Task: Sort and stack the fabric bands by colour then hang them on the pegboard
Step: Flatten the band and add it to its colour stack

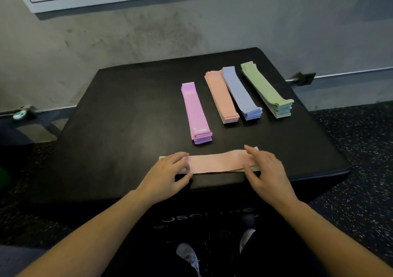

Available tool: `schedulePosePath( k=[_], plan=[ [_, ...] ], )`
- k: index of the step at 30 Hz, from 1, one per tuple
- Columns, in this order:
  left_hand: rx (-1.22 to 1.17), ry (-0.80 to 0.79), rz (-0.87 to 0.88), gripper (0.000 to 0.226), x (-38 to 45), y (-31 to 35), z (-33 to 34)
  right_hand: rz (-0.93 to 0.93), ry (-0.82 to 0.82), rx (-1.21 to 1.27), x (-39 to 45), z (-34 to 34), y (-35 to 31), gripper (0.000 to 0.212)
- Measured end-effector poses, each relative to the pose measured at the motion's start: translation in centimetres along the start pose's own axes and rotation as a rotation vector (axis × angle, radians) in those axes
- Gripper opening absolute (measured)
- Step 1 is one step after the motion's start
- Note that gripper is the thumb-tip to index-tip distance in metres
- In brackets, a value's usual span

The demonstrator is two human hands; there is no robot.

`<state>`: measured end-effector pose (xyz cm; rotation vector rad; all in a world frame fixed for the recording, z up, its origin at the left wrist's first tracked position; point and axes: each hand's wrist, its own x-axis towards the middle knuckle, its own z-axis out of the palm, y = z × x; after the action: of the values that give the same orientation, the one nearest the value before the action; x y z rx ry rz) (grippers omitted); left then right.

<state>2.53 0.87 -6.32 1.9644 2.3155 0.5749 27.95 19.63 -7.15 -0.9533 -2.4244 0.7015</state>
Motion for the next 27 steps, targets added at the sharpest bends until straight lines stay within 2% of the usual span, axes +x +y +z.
schedulePosePath(
  k=[3,6,11,15,19,22,27],
  plan=[
    [-0.075,0.079,-0.133,0.017,-0.1,0.8,0.3,0.216,0.100,-0.109,0.2,-0.2,0.1,0.052],
    [-0.113,0.089,-0.236,0.012,0.3,1.8,0.4,0.304,0.081,-0.207,0.3,0.0,0.5,0.055],
    [-0.197,0.064,-0.264,0.011,1.1,3.8,-0.1,0.361,0.096,-0.190,0.3,0.0,0.6,0.048],
    [-0.269,0.045,-0.279,0.010,1.9,5.6,-0.1,0.332,0.126,-0.133,0.2,0.2,0.1,0.035],
    [-0.299,-0.003,-0.261,0.012,2.4,6.8,0.1,0.328,0.119,-0.066,0.3,-0.3,-0.3,0.031],
    [-0.319,-0.028,-0.252,0.013,2.7,7.5,0.0,0.382,0.116,0.087,0.8,-0.8,-0.3,0.029],
    [-0.350,-0.029,-0.275,0.017,3.1,8.3,-0.3,0.509,0.230,0.626,1.9,-3.1,-1.2,0.030]
  ],
)
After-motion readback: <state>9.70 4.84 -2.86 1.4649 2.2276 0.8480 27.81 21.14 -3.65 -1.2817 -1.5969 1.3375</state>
